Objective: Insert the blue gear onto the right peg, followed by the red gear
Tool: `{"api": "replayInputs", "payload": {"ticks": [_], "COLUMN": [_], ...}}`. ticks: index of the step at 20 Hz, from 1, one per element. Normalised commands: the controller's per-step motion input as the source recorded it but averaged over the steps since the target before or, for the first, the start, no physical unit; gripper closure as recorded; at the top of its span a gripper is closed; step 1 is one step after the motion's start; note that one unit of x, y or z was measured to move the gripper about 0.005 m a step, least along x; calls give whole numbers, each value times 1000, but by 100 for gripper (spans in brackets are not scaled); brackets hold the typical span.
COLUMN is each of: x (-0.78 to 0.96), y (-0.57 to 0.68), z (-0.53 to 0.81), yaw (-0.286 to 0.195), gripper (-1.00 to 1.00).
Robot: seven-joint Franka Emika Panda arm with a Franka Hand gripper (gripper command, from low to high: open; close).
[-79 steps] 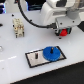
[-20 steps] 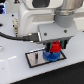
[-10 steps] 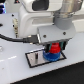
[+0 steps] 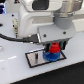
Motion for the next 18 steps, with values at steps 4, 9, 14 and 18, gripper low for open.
{"api": "replayInputs", "payload": {"ticks": [4,9,14,18], "x": [14,30,96,166], "y": [8,-58,-134,-96], "z": [237,-53,-167,-207], "yaw": [0,0,0,0], "gripper": [100,100,100,100]}}
